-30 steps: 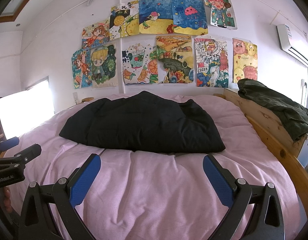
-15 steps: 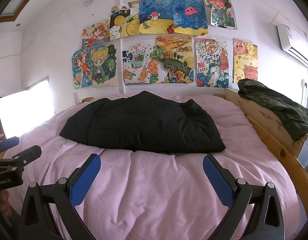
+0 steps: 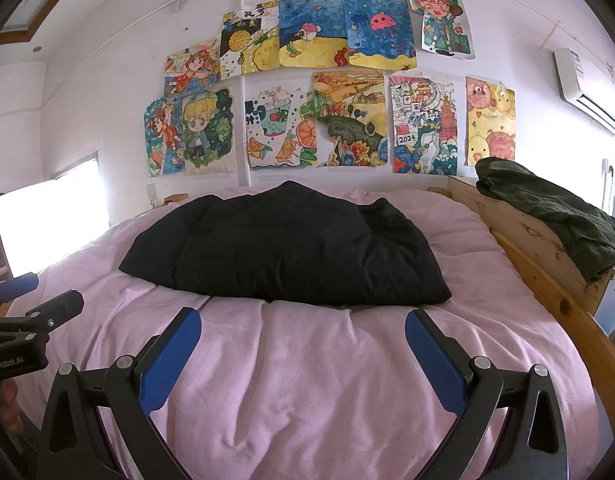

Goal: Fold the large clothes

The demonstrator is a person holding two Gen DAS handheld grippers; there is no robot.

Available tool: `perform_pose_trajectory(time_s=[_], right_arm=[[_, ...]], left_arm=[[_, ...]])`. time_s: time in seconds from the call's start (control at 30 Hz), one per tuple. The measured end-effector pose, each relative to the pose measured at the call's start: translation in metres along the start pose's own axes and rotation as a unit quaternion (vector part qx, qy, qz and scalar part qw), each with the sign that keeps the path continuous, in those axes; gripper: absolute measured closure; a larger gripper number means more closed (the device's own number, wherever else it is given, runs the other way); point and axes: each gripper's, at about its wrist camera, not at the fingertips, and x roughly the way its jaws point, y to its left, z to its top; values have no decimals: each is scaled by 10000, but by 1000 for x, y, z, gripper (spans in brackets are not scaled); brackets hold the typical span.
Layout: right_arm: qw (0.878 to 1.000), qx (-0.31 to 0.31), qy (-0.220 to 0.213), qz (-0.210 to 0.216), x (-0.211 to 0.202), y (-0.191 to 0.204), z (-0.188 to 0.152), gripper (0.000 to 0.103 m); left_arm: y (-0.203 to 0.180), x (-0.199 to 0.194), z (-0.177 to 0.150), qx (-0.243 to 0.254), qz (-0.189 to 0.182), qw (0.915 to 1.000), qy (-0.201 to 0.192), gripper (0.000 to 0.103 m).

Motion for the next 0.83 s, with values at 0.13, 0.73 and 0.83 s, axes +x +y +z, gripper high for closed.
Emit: perform_pose_trajectory(time_s=[0.13,0.73,0.83], right_arm=[[10000,0,0,-3,0,0,0,0],[10000,1,18,-3,0,1,1,0],[10000,-1,56,-3,1,0,-1,0]], left_arm=[[2,0,0,-5,26,10000,7,2],[13,1,-2,-12,100,9999,78,2],[13,1,-1,-9,113,9999,118,2]])
